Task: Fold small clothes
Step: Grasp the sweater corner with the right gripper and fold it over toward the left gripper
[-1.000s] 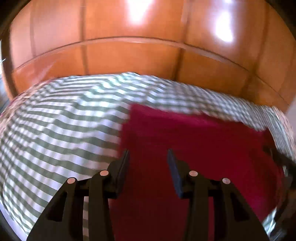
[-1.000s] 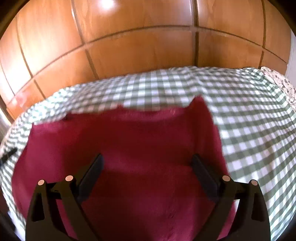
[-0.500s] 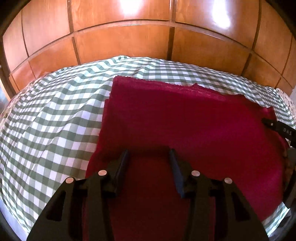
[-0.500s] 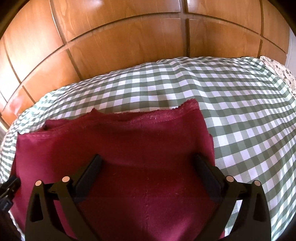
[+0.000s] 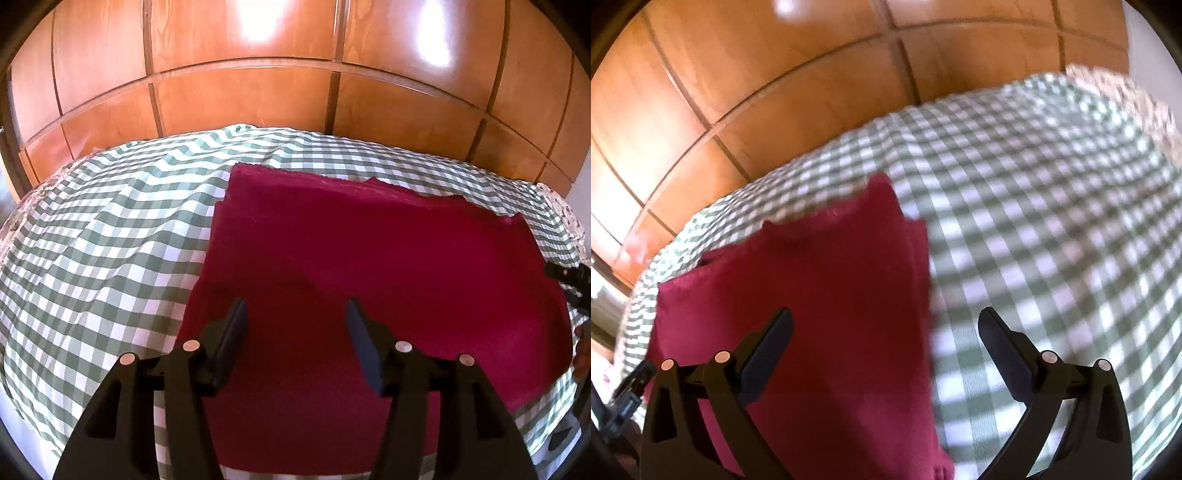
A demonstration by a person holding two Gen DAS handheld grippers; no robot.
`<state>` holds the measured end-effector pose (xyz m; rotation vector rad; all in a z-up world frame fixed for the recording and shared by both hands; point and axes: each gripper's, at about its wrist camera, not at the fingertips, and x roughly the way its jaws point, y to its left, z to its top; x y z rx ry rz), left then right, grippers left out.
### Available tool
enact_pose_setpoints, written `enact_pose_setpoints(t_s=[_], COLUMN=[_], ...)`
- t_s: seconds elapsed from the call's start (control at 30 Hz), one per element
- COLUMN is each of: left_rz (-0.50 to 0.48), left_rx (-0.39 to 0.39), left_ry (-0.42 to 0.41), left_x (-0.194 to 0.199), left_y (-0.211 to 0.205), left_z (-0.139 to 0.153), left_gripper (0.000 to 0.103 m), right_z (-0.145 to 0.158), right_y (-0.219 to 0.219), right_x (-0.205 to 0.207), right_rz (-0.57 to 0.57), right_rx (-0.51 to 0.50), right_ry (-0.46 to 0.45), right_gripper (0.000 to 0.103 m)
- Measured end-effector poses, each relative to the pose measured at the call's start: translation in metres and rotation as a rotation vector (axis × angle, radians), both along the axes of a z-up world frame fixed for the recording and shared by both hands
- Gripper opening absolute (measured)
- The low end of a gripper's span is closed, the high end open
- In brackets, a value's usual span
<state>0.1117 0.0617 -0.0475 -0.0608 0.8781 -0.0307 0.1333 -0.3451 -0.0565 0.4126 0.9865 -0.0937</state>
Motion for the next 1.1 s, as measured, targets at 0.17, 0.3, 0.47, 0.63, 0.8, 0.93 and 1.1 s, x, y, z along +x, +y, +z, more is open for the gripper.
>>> enact_pose_setpoints(t_s=[0.17, 0.3, 0.47, 0.63, 0.8, 0.93, 1.1], left_rz=[-0.023, -0.107, -0.143, -0.134, -0.128, -0.064, 0.018], left_rx=[-0.022, -0.069, -0.063, -0.139, -0.213, -0.271, -0.335], left_ry=[-0.005, -0.002, 0.036, 0.067, 0.075, 0.035, 0.033], left_x=[-0.010, -0.021, -0.020, -0.012, -0.010, -0.016, -0.024], left_y=[-0.002, -0.014, -0.025, -0.015, 0.001, 0.033, 0.077], left_z=[0.001, 0.002, -0.009, -0.014, -0.006, 0.006, 0.007], left_gripper=[0.056, 0.056, 0.057, 0.060, 0.055, 0.054, 0.054], right_z=[-0.014, -0.015, -0.018, -0.013, 0.035, 0.072, 0.098], right_y=[0.004, 0.010, 0.022, 0.030, 0.061, 0.104, 0.171], right_x=[-0.029, -0.045, -0.051, -0.046, -0.035, -0.017, 0.014], right_rz=[0.039, 0.059, 0.075, 0.103, 0.171, 0.274, 0.407], right_rx=[0.118, 0.236, 0.241, 0.248, 0.248, 0.213, 0.198], right_ry=[0.007, -0.020, -0.022, -0.010, -0.112, -0.161, -0.178], right_gripper=[0.099, 0.093, 0.061, 0.031, 0.029, 0.029, 0.028])
